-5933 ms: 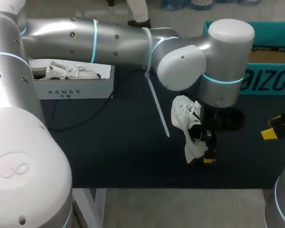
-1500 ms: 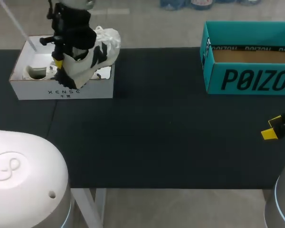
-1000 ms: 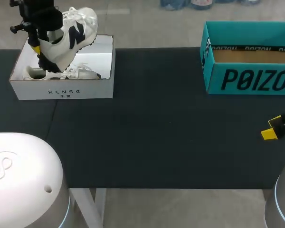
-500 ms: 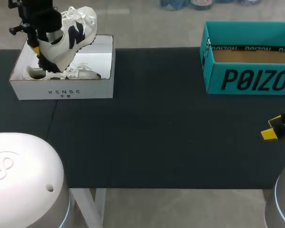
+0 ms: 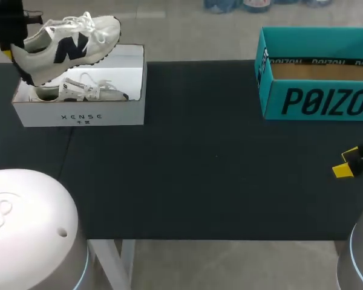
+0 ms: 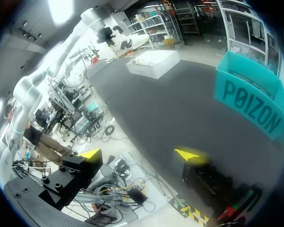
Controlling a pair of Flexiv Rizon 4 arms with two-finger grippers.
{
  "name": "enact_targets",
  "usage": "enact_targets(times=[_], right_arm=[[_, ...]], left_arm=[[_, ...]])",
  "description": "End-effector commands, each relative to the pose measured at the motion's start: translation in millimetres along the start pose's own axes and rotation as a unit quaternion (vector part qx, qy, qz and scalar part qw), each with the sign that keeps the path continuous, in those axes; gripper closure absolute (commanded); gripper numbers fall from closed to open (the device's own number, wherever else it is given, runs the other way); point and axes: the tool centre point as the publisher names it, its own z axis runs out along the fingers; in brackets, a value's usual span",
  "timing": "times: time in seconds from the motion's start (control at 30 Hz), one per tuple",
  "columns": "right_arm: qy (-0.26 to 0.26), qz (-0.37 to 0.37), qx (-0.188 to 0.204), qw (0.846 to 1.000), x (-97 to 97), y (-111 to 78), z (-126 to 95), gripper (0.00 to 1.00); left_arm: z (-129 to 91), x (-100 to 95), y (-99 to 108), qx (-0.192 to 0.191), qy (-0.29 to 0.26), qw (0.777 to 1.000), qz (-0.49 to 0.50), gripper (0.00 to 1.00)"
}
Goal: Take the shoe out of the shoebox, open the shoe tongue, remove and reinsert the insole, then place the shoe into the shoebox
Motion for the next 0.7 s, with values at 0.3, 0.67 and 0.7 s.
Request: enact_targets(times=[0.3,0.67,0.7], right_arm=[[-0.021,0.000,-0.006,1.000,9.3,-7.9,-4,0.00],[-0.021,0.000,-0.006,1.000,9.3,-7.9,-4,0.00],[-0.021,0.000,-0.006,1.000,9.3,-7.9,-4,0.00]], left_arm=[[46,22.3,102,-0.083,-0.047,0.983,0.157,1.00],[74,-2.0,140,-0.106,-0.046,0.972,0.205,1.00],[75,-4.7,145,-0.105,-0.046,0.972,0.205,1.00]])
